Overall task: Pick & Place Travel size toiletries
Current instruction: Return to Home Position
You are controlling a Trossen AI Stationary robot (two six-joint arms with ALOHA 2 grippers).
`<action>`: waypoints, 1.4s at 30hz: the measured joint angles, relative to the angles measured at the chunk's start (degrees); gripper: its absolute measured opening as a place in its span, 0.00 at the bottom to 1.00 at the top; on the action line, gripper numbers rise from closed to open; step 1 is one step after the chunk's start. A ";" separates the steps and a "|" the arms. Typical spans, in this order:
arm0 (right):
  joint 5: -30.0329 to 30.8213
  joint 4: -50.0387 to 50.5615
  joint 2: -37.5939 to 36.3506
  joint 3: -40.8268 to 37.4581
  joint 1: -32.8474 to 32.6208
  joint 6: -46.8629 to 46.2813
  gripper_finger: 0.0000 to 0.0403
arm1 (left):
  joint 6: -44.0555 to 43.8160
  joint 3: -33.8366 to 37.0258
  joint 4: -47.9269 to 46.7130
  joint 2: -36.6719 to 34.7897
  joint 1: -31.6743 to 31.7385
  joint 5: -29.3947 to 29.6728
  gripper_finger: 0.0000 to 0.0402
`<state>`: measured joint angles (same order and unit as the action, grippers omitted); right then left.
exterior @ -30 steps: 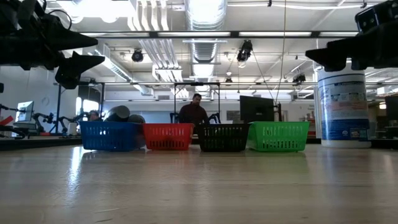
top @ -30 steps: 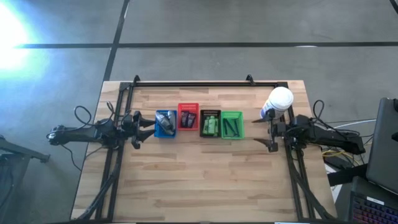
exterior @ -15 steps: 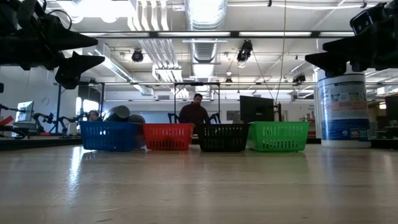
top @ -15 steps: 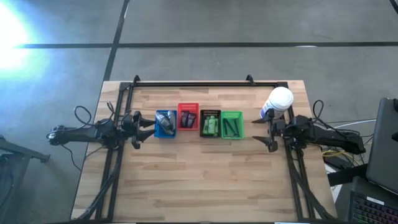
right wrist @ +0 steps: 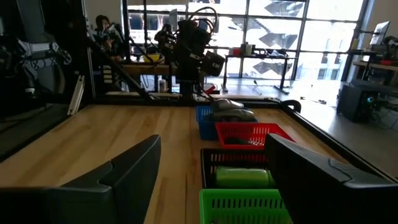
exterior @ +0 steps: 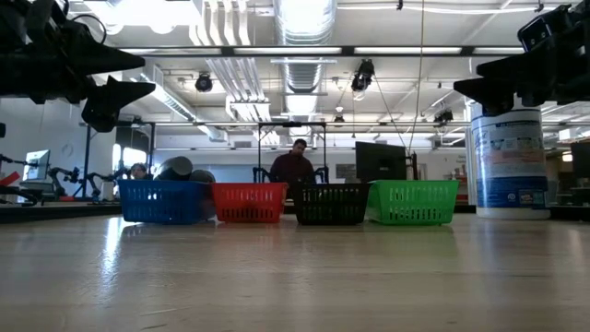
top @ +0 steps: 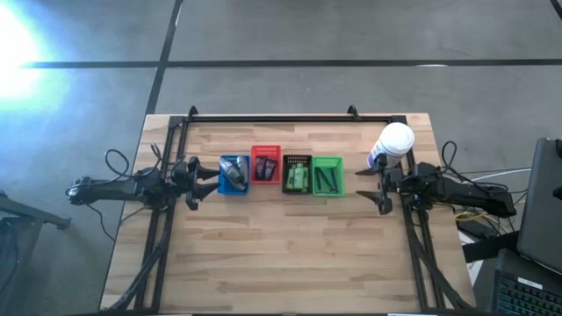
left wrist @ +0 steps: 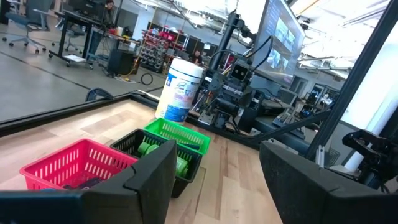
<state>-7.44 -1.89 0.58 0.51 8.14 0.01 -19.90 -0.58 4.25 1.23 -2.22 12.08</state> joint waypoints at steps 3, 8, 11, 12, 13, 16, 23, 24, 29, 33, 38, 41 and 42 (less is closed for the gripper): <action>0.00 0.00 0.00 0.00 0.00 -0.02 0.68 | 0.00 0.00 0.00 0.00 0.00 0.00 0.59; 0.00 -0.01 0.00 0.00 0.00 0.00 0.65 | 0.00 0.00 0.00 0.00 0.00 0.00 0.59; 0.00 0.00 0.00 0.00 0.00 -0.01 0.63 | 0.00 0.00 0.00 0.00 0.00 0.00 0.59; 0.00 0.00 0.00 0.00 0.00 -0.02 0.63 | 0.00 0.00 0.00 0.00 0.00 0.00 0.59; 0.00 0.00 0.00 0.00 0.00 -0.01 0.62 | 0.00 0.00 0.00 0.00 0.00 0.00 0.59; 0.00 0.00 0.00 0.00 0.00 0.00 0.60 | 0.00 0.00 0.00 0.00 0.00 0.00 0.59; 0.00 -0.02 0.00 0.00 0.00 0.00 0.57 | 0.00 0.00 -0.02 0.00 0.00 0.00 0.59; 0.00 0.00 0.00 0.00 0.00 0.00 0.56 | 0.00 0.00 -0.02 0.00 0.00 0.00 0.59; 0.00 0.00 0.00 0.00 0.00 0.00 0.55 | 0.00 0.00 -0.02 0.00 -0.01 0.00 0.59; 0.00 -0.02 -0.02 0.00 0.00 -0.01 0.57 | 0.00 0.00 -0.02 0.00 0.00 0.00 0.59; 0.02 -0.01 -0.03 0.00 0.00 -0.01 0.61 | 0.00 0.00 -0.04 0.00 0.00 0.00 0.59; 0.04 -0.01 -0.04 0.00 0.00 0.00 0.64 | 0.00 0.00 -0.03 0.00 0.00 0.00 0.59; 0.04 -0.02 -0.04 0.00 0.00 -0.01 0.65 | 0.00 0.00 -0.04 0.00 0.00 0.00 0.59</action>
<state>-7.40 -1.91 0.54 0.51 8.14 -0.01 -19.90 -0.58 4.21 1.23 -2.22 12.08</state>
